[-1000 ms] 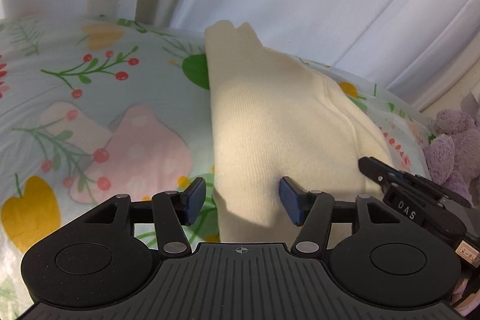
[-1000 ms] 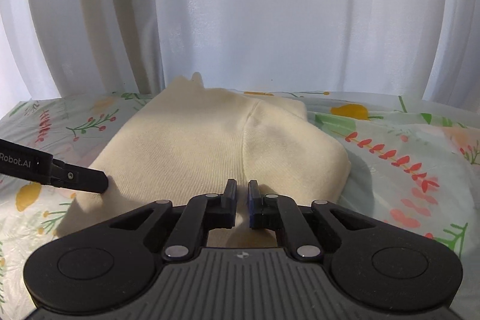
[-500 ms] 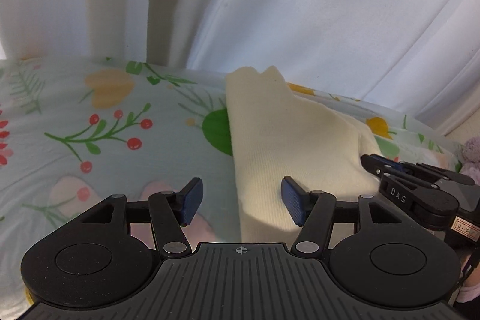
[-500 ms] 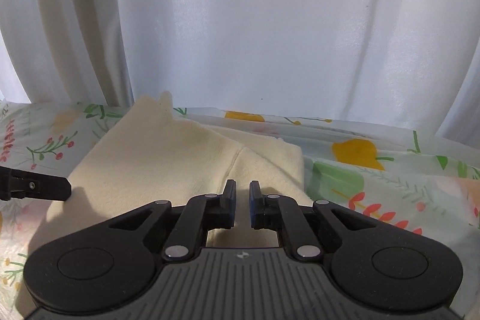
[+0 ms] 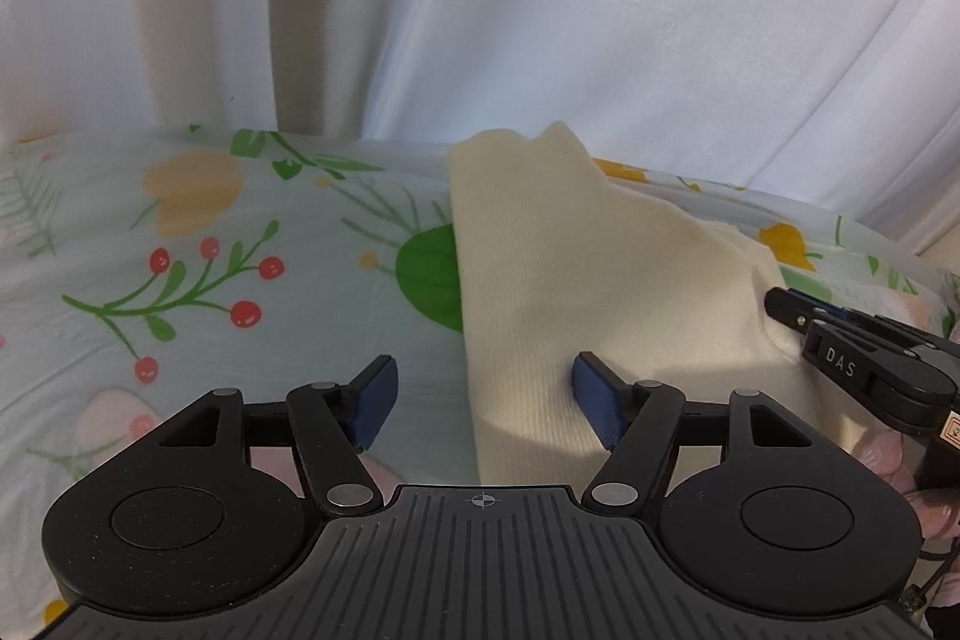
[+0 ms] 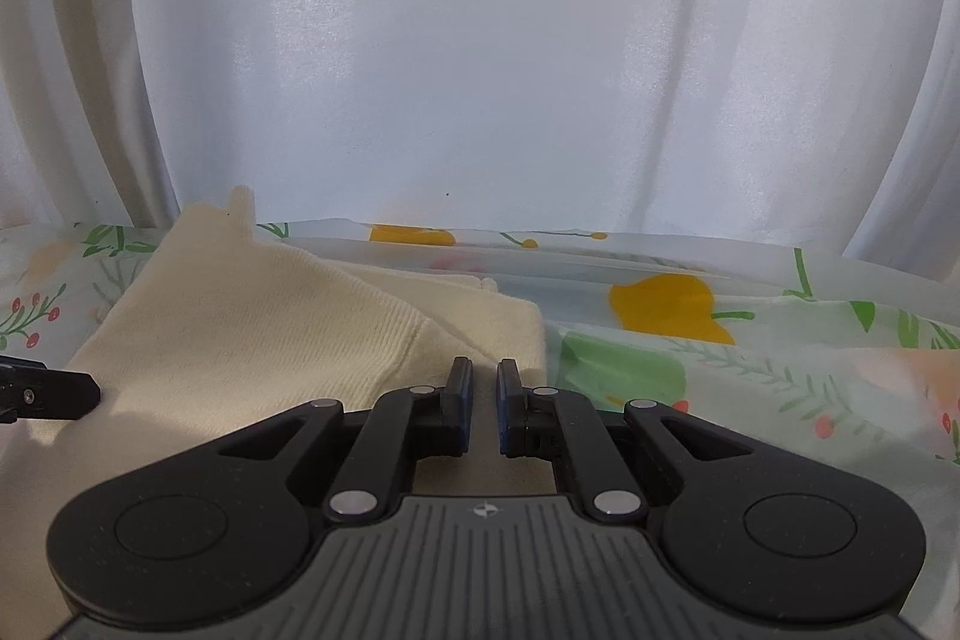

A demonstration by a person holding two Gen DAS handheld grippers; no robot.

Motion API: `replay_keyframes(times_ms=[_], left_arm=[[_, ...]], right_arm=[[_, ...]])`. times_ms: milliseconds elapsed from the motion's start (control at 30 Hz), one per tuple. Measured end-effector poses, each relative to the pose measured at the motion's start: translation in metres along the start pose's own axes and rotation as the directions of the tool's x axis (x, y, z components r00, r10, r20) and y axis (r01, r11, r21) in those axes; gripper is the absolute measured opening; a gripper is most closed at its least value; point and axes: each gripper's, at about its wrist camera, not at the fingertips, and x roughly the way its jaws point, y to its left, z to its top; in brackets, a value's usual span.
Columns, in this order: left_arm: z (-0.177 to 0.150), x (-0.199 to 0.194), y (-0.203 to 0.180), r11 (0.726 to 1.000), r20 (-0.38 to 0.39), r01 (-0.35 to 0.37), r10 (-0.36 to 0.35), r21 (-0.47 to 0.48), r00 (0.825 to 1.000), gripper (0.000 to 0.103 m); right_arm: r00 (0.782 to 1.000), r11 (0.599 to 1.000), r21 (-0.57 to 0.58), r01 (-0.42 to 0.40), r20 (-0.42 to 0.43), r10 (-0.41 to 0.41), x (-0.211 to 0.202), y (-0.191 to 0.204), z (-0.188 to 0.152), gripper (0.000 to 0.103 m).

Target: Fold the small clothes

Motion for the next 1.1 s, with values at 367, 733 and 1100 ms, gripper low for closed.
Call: replay_keyframes(times_ms=[367, 733, 1100], left_arm=[[-0.042, -0.055, 0.089, 0.894, 0.056, 0.368, -0.366, -0.255, 0.929, 0.074], [-0.039, -0.012, 0.057, 0.821, -0.034, 0.462, -0.5, -0.334, 0.865, 0.074], [-0.035, 0.019, 0.063, 0.781, -0.009, 0.46, -0.511, -0.423, 0.86, 0.06]], right_arm=[[0.916, 0.776, 0.506, -0.376, 0.075, 0.395, -0.096, -0.099, -0.078, 0.066], [0.832, 0.555, 0.711, -0.432, 0.078, 0.549, -0.051, -0.119, -0.101, 0.063], [0.794, 0.544, 0.697, -0.466, 0.059, 0.605, -0.024, -0.102, -0.087, 0.042]])
